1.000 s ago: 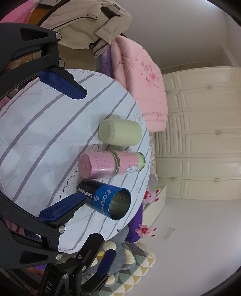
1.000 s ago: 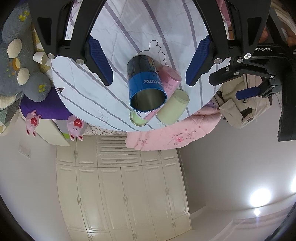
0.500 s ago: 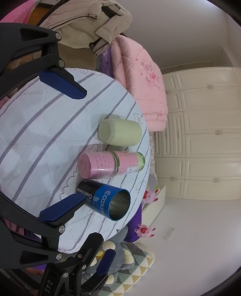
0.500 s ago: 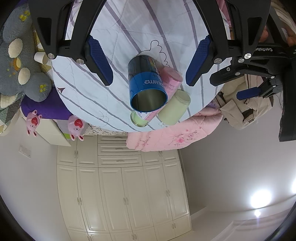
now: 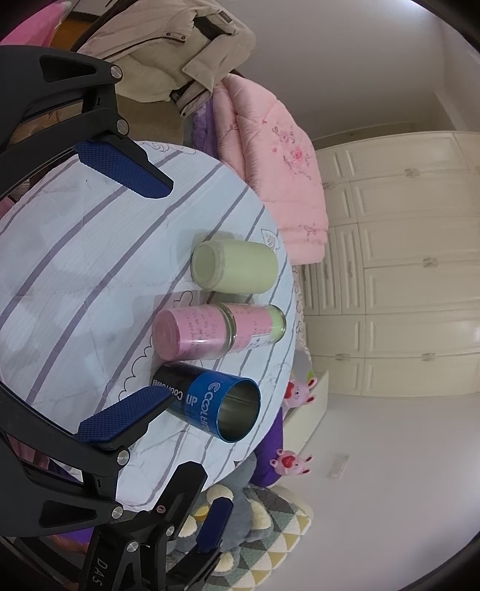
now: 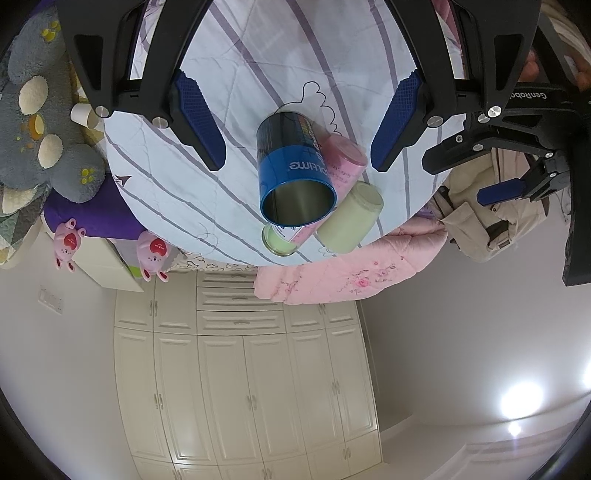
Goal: Flip cup upright
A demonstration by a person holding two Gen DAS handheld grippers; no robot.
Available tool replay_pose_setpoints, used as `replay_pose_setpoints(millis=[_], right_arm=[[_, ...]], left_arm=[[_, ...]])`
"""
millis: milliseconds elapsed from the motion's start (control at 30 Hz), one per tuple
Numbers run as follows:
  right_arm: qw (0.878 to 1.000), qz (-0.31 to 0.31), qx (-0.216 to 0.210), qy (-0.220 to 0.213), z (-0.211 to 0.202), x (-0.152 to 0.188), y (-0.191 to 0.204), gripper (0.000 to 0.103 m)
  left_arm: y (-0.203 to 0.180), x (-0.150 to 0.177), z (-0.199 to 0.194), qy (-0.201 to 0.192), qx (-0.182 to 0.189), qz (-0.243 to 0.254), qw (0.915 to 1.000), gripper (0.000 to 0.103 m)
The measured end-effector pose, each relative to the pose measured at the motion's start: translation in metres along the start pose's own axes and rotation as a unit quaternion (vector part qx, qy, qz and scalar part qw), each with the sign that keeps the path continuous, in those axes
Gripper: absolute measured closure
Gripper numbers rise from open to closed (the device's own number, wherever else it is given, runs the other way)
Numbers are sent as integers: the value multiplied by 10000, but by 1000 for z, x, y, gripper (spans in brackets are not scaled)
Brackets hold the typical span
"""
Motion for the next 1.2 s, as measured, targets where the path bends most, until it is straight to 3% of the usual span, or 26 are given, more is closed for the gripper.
replay_pose_setpoints(millis=[1200], right_arm=[[9999, -42, 83, 110, 6, 5, 0, 21]], left_arm=[[-1, 3, 5, 16, 45, 58, 10000, 0]])
Point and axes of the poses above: each gripper's, at about its wrist camera, not at the fingertips, and z roughly the way its jaws point, y to its left, x to its underside, the point moved 8 cm from there along z, roughly the way its jaws point, and after that the axes turned 1 degree about -z, right-handed, at the moved point
